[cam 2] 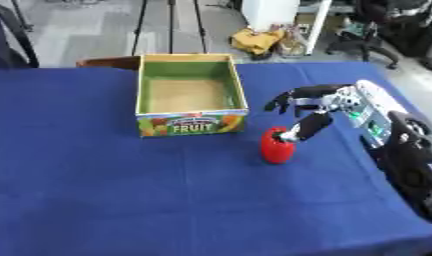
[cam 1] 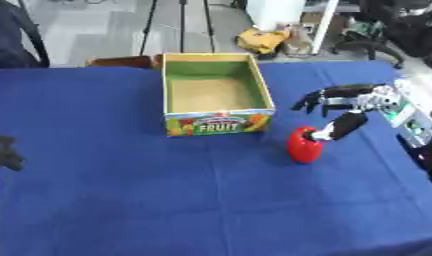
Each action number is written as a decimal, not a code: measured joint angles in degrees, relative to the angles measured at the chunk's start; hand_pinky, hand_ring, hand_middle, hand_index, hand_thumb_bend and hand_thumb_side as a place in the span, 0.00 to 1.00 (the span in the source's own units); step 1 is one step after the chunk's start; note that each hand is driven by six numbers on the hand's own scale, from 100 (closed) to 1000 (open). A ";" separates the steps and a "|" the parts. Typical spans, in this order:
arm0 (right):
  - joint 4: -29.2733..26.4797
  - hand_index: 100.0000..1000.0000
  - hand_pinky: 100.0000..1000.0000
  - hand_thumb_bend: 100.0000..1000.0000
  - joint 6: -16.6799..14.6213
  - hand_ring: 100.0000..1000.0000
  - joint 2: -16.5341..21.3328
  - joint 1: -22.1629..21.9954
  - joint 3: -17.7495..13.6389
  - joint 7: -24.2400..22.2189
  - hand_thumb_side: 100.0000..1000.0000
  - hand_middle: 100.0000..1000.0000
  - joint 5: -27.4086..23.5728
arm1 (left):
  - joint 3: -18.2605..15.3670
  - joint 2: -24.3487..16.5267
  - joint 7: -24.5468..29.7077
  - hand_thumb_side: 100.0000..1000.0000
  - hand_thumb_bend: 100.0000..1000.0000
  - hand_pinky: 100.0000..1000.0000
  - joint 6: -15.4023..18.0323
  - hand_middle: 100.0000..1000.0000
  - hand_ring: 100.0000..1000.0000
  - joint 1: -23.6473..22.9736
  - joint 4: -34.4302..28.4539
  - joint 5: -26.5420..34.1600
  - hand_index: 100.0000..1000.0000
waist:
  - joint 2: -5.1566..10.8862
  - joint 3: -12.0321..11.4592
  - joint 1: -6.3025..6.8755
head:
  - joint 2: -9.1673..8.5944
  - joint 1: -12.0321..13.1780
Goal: Pick up objects on the table and place them in the box.
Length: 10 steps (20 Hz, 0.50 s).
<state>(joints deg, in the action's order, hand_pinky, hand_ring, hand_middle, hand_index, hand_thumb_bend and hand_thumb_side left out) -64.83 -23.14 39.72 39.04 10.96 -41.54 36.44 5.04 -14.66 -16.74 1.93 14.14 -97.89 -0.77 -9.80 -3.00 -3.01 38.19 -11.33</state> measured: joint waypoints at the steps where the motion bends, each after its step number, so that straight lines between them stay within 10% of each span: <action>1: 0.33 0.98 0.63 0.18 -0.07 0.84 -0.21 0.11 -0.01 0.04 0.60 0.90 0.23 | 0.00 0.01 0.00 0.76 0.95 0.54 0.00 0.34 0.29 0.01 0.00 0.01 0.52 | -0.08 0.00 0.06 | 0.02 0.00; 10: 3.06 0.98 0.63 0.19 -0.41 0.83 -1.10 0.29 -0.37 0.37 0.63 0.90 1.45 | 0.01 0.03 0.02 0.76 0.95 0.54 -0.02 0.34 0.29 0.17 -0.01 0.18 0.52 | -0.24 -0.54 0.36 | 0.04 -0.24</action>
<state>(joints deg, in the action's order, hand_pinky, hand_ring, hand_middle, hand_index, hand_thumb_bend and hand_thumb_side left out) -61.78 -23.55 38.62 39.32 10.59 -41.16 37.90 5.04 -14.64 -16.72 1.91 14.31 -97.90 -0.59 -10.04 -3.54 -2.65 38.22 -11.57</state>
